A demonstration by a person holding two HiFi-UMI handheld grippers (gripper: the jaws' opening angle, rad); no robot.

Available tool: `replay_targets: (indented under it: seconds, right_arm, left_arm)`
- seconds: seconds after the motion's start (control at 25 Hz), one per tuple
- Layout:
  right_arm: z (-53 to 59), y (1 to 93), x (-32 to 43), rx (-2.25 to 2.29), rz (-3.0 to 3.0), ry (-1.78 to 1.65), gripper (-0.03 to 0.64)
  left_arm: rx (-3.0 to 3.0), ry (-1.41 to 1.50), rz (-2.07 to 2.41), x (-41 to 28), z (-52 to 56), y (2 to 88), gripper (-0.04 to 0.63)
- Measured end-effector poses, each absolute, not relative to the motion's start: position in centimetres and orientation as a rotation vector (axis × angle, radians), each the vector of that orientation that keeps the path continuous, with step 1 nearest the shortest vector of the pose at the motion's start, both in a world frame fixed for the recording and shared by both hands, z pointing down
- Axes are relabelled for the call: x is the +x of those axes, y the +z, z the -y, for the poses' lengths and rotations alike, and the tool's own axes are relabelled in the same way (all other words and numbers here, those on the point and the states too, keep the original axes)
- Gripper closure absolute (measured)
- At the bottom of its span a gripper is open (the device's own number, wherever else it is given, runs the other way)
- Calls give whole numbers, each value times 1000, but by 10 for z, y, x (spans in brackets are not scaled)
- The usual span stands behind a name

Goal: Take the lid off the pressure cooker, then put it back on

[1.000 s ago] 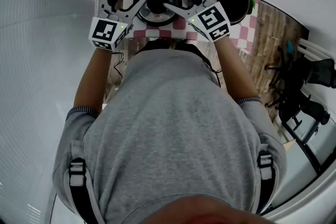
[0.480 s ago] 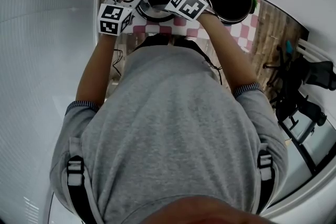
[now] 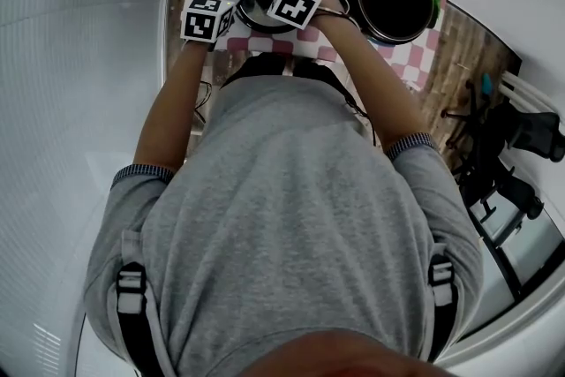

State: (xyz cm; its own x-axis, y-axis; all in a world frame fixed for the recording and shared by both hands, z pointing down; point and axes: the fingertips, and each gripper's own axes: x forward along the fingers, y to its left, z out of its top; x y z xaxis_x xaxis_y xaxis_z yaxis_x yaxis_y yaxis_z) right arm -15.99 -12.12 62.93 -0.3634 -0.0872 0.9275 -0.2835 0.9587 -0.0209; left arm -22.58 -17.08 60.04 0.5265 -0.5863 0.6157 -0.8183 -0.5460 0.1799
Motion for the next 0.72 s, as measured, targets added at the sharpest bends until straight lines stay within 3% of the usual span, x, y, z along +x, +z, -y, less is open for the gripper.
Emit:
replay_targets:
  seconds: [0.72]
  right_arm:
    - [118, 695, -152, 197, 1780, 161, 219]
  left_arm:
    - [2178, 776, 1140, -242, 157, 658, 261]
